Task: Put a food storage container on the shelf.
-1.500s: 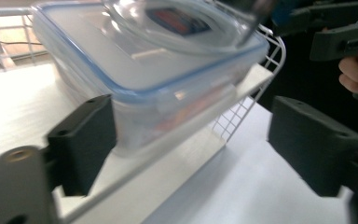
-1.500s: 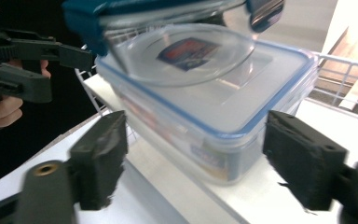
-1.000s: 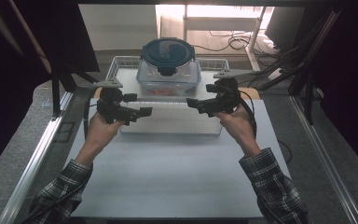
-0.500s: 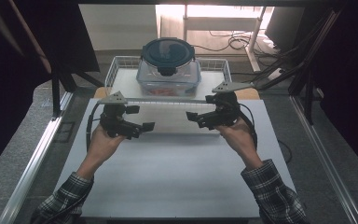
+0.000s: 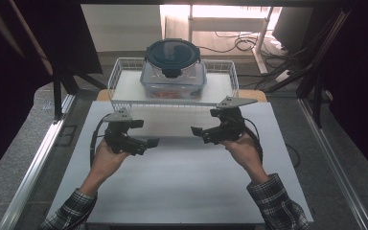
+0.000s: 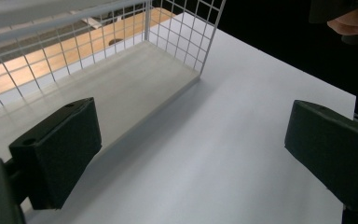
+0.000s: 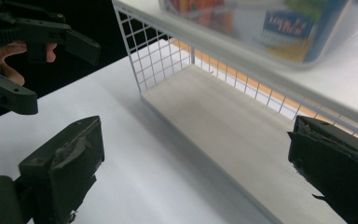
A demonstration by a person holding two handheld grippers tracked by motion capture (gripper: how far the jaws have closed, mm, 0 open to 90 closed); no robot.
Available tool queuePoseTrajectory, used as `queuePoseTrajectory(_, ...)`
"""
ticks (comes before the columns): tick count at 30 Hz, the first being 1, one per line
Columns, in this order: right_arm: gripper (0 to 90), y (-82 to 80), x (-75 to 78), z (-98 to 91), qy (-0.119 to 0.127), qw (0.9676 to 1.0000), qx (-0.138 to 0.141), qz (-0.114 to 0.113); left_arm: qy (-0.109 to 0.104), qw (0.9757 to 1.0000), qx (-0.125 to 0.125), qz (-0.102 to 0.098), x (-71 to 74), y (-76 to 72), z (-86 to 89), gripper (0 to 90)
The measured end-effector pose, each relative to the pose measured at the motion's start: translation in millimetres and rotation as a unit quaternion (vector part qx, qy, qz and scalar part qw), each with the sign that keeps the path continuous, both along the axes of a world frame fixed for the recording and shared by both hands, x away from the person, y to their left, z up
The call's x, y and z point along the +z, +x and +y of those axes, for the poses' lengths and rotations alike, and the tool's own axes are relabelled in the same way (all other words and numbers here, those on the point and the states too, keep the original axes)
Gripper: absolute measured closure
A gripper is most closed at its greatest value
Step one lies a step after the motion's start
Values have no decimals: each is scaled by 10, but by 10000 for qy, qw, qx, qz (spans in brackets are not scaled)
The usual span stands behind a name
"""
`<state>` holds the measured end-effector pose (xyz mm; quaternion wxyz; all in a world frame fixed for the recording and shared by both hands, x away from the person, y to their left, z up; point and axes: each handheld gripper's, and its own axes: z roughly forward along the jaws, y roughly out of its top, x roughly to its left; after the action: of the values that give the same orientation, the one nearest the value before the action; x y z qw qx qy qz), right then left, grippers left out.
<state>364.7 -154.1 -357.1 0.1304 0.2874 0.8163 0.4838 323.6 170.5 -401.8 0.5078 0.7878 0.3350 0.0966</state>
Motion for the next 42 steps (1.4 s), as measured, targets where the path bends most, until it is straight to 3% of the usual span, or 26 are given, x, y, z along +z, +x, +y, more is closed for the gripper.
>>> queuePoseTrajectory(13,7,-73,-314,-46,-121,9998,-187,17,26,9999,113,89,-304,-80,24,32)
queuePoseTrajectory(19,3,-113,-423,-100,-85,9996,-246,58,226,9994,225,142,-458,-77,43,32)
queuePoseTrajectory(22,0,-123,-469,-107,-161,9995,-257,101,217,9994,185,198,-512,-92,36,33)
queuePoseTrajectory(30,0,-237,-588,-126,-216,9994,-186,207,251,9995,165,76,-578,-209,42,34)
queuePoseTrajectory(37,0,-319,-706,-123,-248,9992,-169,251,191,9996,162,105,-686,-315,63,35)
queuePoseTrajectory(42,0,-372,-782,-106,-265,9992,-139,265,321,9994,122,109,-793,-393,19,35)
